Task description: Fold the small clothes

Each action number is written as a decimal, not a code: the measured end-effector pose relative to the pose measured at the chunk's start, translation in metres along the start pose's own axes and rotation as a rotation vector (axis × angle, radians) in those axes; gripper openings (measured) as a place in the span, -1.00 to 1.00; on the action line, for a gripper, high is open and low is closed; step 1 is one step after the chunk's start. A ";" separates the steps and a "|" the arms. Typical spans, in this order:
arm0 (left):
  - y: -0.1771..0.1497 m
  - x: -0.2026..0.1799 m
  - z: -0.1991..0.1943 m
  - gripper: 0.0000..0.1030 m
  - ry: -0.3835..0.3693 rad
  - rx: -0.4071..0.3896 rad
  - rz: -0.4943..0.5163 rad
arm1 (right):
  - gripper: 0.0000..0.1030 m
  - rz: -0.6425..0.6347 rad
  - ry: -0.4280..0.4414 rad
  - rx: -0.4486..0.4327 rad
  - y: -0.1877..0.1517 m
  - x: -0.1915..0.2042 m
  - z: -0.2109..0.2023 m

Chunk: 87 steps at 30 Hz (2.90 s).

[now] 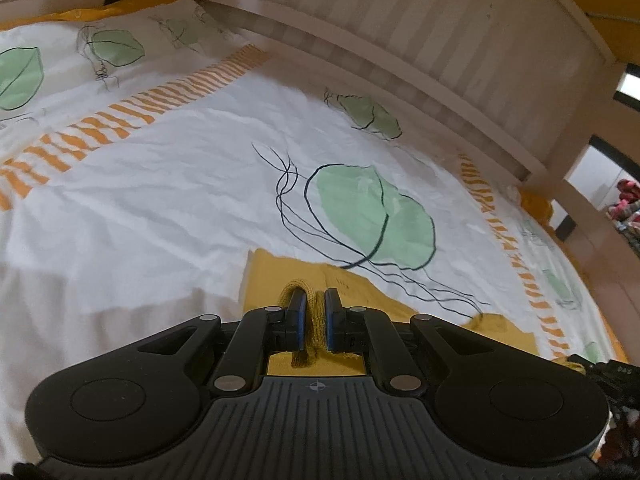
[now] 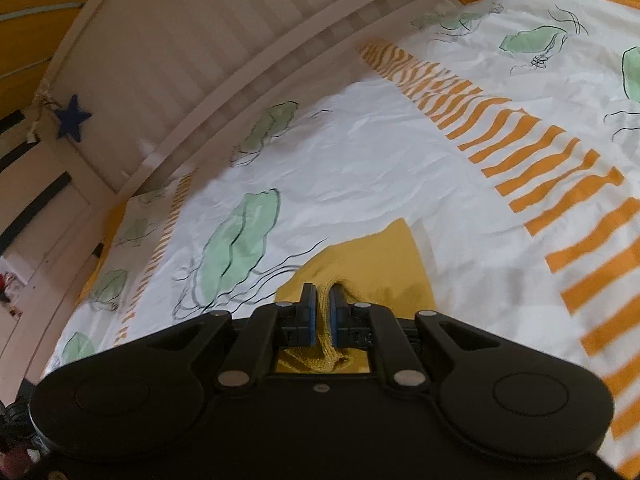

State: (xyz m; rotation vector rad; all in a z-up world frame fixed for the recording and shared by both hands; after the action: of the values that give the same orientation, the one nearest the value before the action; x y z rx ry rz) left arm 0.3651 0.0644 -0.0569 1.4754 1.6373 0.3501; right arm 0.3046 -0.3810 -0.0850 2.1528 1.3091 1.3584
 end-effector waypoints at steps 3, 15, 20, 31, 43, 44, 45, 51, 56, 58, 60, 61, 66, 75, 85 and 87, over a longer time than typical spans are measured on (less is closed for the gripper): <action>0.003 0.001 0.021 -0.83 0.013 0.015 0.012 | -0.74 0.002 -0.020 0.013 0.003 -0.007 0.019; -0.007 0.020 0.073 -0.75 0.081 0.081 0.003 | -0.75 -0.015 -0.157 -0.012 0.006 -0.040 0.051; 0.000 0.027 0.070 -0.60 0.066 0.086 -0.011 | -0.62 -0.133 -0.185 -0.044 0.008 -0.029 0.036; -0.016 0.000 0.013 -0.29 0.159 -0.014 0.271 | -0.56 -0.464 -0.158 -0.005 -0.033 0.029 0.005; -0.067 -0.025 0.027 -0.29 0.113 0.112 0.436 | -0.16 -0.672 -0.212 0.115 -0.082 0.054 0.023; -0.066 -0.025 0.034 -0.29 0.116 0.122 0.442 | -0.16 -0.680 -0.219 0.119 -0.082 0.055 0.027; -0.066 -0.025 0.037 -0.29 0.118 0.129 0.446 | -0.15 -0.683 -0.224 0.120 -0.081 0.055 0.031; -0.043 -0.022 0.066 -0.29 0.117 0.146 0.403 | -0.15 -0.648 -0.254 0.137 -0.056 0.058 0.062; -0.018 -0.014 0.087 -0.29 0.137 0.149 0.347 | -0.14 -0.575 -0.261 0.134 -0.032 0.050 0.086; -0.010 -0.010 0.094 -0.29 0.150 0.146 0.323 | -0.09 -0.538 -0.260 0.130 -0.024 0.046 0.091; -0.005 -0.007 0.099 -0.29 0.153 0.146 0.303 | -0.08 -0.501 -0.263 0.121 -0.018 0.042 0.095; -0.003 -0.005 0.100 -0.29 0.157 0.144 0.292 | -0.08 -0.483 -0.264 0.119 -0.016 0.039 0.096; 0.005 0.004 0.093 -0.28 0.214 0.123 0.239 | -0.07 -0.435 -0.276 0.079 -0.011 0.034 0.089; -0.024 -0.018 0.057 -0.28 0.137 0.146 0.295 | -0.06 -0.524 -0.232 0.081 -0.037 0.063 0.057; -0.039 -0.062 0.103 -0.26 0.077 0.199 0.361 | 0.06 -0.621 -0.230 0.148 -0.051 0.088 0.106; -0.031 -0.063 0.114 -0.23 0.080 0.190 0.325 | 0.06 -0.594 -0.231 0.146 -0.042 0.088 0.118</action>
State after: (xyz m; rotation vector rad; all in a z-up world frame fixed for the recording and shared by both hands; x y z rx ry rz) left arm 0.4234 -0.0392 -0.1181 1.9001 1.5244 0.4466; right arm 0.3922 -0.2607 -0.1223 1.7173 1.7928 0.7765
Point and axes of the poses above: each gripper's, at about its wrist camera, not at the fingertips, and z roughly the way its jaws point, x to its left, y to its top, the point moved 6 cm from there along z, roughly the way its jaws point, and after that the axes turned 1 degree about -z, right-handed, at the moved point
